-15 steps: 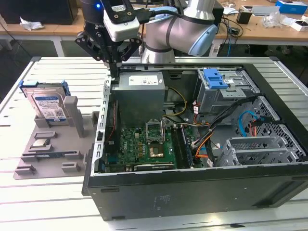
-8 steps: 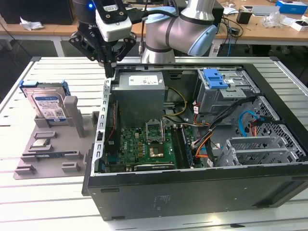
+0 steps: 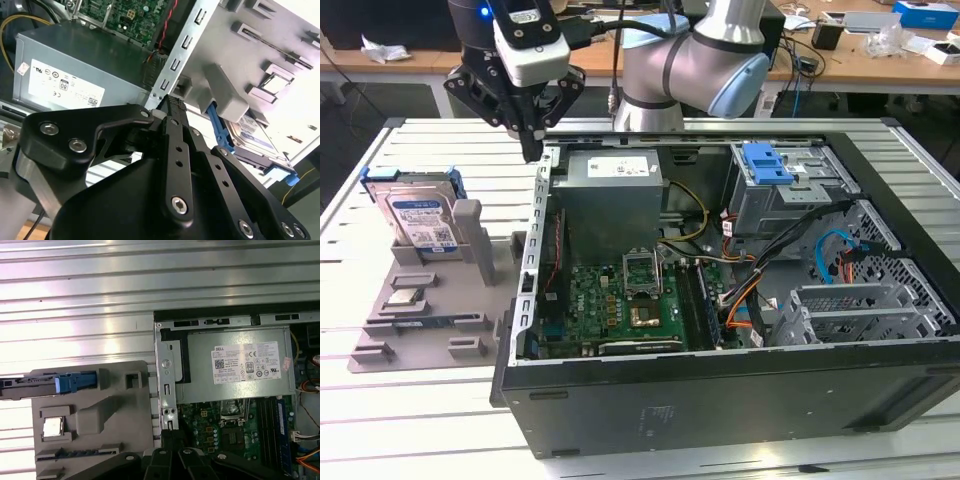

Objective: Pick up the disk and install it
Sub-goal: 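Reach for the disk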

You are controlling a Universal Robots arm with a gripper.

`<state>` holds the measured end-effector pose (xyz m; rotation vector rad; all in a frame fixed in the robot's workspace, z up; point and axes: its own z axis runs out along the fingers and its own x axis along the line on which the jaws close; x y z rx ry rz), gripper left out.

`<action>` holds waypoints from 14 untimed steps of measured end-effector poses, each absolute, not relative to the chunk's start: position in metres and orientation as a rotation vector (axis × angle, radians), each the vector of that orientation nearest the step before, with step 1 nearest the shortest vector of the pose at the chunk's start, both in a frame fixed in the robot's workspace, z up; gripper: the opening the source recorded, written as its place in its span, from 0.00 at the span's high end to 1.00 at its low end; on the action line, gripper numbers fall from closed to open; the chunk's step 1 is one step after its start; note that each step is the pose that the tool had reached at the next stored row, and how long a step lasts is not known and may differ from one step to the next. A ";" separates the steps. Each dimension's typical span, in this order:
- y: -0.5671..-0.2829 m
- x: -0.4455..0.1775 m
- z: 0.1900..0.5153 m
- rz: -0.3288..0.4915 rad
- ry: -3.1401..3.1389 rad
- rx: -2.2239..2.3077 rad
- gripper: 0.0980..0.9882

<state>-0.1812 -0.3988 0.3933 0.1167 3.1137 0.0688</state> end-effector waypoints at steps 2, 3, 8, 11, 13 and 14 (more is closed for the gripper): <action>-0.399 -0.187 0.393 0.069 3.114 0.116 1.00; -0.399 -0.190 0.393 0.069 3.114 0.116 1.00; -0.399 -0.197 0.393 0.069 3.114 0.117 1.00; -0.399 -0.204 0.393 0.069 3.114 0.116 1.00; -0.399 -0.210 0.393 0.069 3.114 0.116 1.00; -0.399 -0.213 0.393 0.069 3.114 0.117 1.00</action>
